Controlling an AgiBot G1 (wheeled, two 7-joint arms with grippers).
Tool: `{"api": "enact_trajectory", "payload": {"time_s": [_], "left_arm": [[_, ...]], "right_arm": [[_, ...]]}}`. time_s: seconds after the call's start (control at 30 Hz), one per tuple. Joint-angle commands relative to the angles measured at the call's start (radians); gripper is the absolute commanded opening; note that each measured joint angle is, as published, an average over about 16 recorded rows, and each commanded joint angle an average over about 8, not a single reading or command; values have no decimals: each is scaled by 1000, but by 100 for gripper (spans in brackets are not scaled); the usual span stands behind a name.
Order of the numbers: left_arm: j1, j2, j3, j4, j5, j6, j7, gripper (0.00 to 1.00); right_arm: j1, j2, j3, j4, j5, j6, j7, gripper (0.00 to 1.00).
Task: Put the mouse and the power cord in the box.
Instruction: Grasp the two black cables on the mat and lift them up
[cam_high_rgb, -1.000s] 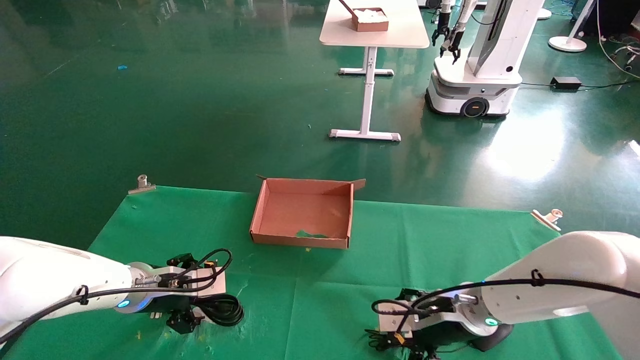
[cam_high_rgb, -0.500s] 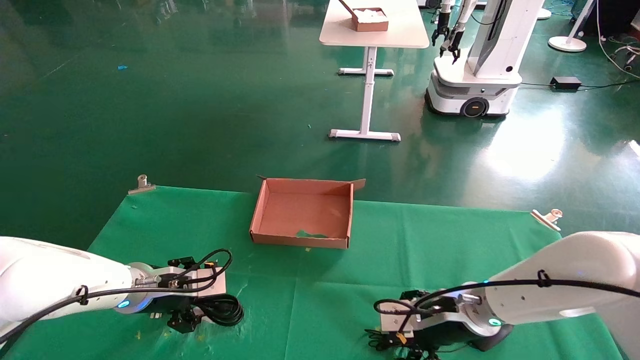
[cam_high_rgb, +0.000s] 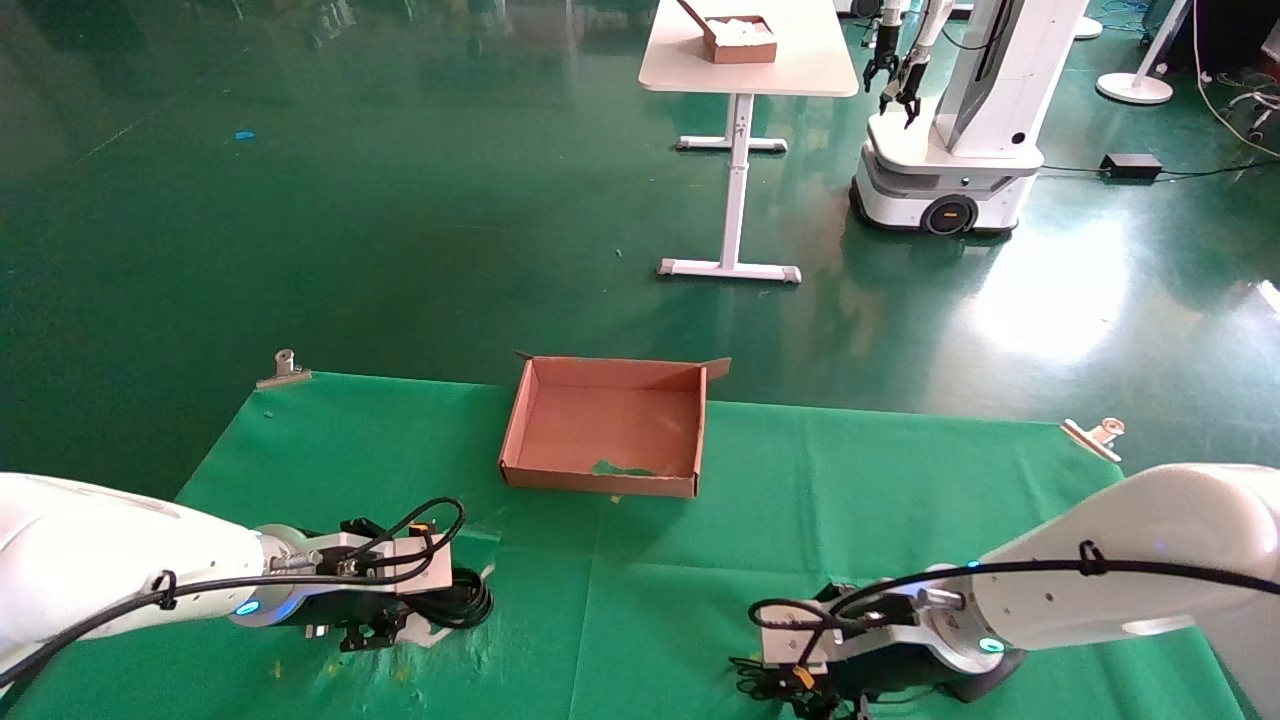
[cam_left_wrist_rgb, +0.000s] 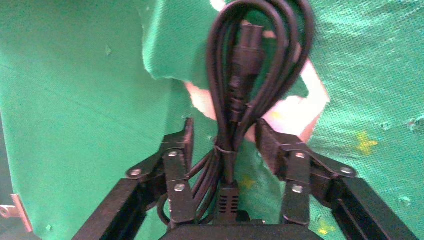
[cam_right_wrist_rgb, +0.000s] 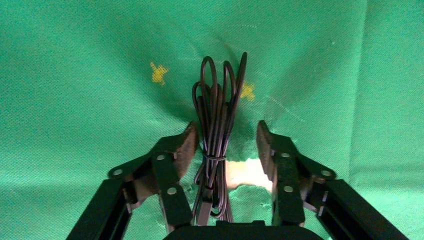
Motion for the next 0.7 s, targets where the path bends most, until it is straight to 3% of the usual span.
{"api": "enact_trajectory", "payload": {"time_s": [0.03, 0.7], "left_arm": [[0, 0, 0, 0, 0, 0, 0, 0], [0, 0, 0, 0, 0, 0, 0, 0]], "right_arm": [[0, 1, 0, 1, 0, 0, 0, 0], [-1, 2, 1, 3, 2, -1, 1, 0]]}}
